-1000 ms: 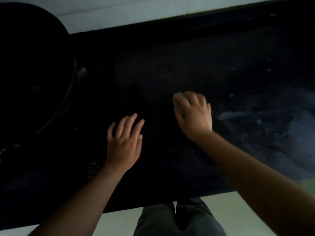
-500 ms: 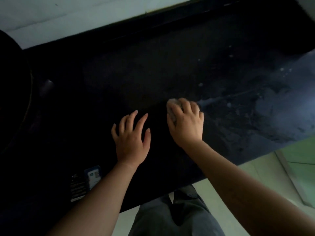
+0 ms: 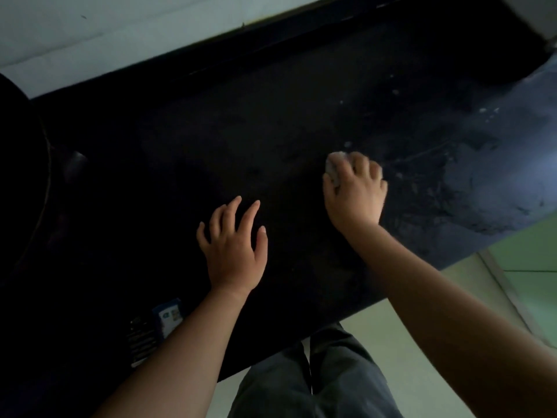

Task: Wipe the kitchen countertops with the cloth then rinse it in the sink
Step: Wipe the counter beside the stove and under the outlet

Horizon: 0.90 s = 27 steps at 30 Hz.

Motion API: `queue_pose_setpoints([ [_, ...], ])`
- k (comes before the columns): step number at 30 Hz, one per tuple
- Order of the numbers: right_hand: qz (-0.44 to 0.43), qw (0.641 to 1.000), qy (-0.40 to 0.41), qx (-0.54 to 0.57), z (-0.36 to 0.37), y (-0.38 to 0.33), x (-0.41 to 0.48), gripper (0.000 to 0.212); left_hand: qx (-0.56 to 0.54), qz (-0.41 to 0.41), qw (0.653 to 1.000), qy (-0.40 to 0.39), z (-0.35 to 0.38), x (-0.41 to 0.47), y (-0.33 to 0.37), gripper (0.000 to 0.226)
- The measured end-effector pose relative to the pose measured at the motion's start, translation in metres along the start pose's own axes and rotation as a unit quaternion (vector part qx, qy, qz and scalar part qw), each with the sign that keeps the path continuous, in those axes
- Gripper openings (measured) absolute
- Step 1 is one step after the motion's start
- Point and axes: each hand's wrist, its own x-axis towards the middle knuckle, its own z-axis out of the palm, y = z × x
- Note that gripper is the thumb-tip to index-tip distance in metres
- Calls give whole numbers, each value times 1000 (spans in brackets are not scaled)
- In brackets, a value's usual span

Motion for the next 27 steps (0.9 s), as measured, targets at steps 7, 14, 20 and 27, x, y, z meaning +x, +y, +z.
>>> queue_pose_setpoints([
  [7,-97,995,2,-10,-14,38,-61,40,-9,0,1000,2,0,-1,0,45],
  [14,38,999,14,2,4,1,40,40,-1,-4,1000,4,2,1,0,45],
  [20,-242,966,-83,27,-9,17,-1,41,-6,-14,1000,13,-9,2,8,45],
  [27,-61,997,-21,40,-16,66,91,38,-35,-46,997,51,-5,77,71,44],
])
